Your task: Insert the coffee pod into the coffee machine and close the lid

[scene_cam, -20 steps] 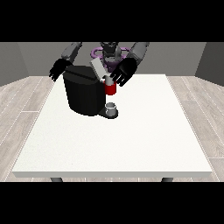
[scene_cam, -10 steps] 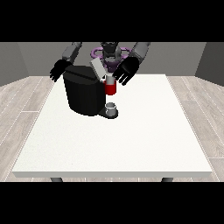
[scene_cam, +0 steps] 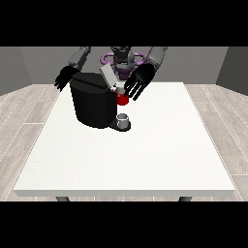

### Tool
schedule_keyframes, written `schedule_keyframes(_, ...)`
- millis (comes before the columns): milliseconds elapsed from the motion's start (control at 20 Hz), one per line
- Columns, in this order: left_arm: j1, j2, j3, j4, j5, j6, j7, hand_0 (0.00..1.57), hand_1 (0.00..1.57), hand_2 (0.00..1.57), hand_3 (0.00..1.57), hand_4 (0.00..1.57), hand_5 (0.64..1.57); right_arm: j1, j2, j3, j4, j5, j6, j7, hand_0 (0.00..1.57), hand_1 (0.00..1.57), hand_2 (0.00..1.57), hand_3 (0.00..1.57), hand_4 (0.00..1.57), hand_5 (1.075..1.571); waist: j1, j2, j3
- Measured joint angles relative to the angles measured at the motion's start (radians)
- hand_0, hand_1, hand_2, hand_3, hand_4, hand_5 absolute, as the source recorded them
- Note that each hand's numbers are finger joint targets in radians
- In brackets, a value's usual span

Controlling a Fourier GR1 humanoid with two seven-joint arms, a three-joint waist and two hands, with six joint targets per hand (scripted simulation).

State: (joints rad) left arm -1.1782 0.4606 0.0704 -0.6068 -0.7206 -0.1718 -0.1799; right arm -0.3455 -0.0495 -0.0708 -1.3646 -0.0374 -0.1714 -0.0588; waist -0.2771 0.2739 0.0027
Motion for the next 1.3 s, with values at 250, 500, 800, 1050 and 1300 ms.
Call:
schedule_keyframes(250, 0.012, -0.002, -0.016, -0.003, -0.020, -0.023, 0.000, 0.00, 0.00, 0.00, 0.00, 0.00, 1.571, 0.023, 0.007, 0.001, 0.017, 0.001, -0.003, -0.015, 0.00, 0.00, 0.00, 0.00, 0.34, 1.571, 0.011, -0.021, -0.0006)
schedule_keyframes(500, 0.030, -0.021, -0.024, -0.007, -0.030, -0.033, 0.005, 0.00, 0.00, 0.00, 0.00, 0.00, 1.571, 0.041, 0.018, 0.002, 0.029, 0.007, -0.016, -0.022, 0.00, 0.00, 0.00, 0.00, 0.42, 1.571, 0.027, -0.053, -0.0020)
schedule_keyframes(800, 0.055, -0.034, -0.021, -0.021, -0.036, -0.042, 0.014, 0.00, 0.00, 0.00, 0.00, 0.00, 1.571, 0.072, 0.015, -0.004, 0.047, 0.001, -0.012, -0.036, 0.00, 0.00, 0.00, 0.00, 0.43, 1.571, 0.047, -0.093, -0.0024)
schedule_keyframes(1050, 0.102, -0.075, 0.005, -0.038, -0.001, -0.049, 0.026, 0.00, 0.00, 0.00, 0.00, 0.00, 1.571, 0.112, 0.008, -0.020, 0.057, -0.017, 0.001, -0.041, 0.00, 0.00, 0.00, 0.00, 0.43, 1.571, 0.077, -0.157, -0.0024)
schedule_keyframes(1300, 0.180, -0.155, 0.121, -0.046, 0.137, -0.029, 0.014, 0.00, 0.00, 0.00, 0.00, 0.26, 1.571, 0.184, 0.005, -0.038, 0.064, -0.031, 0.008, -0.063, 0.00, 0.00, 0.00, 0.00, 0.40, 1.571, 0.123, -0.242, -0.0032)
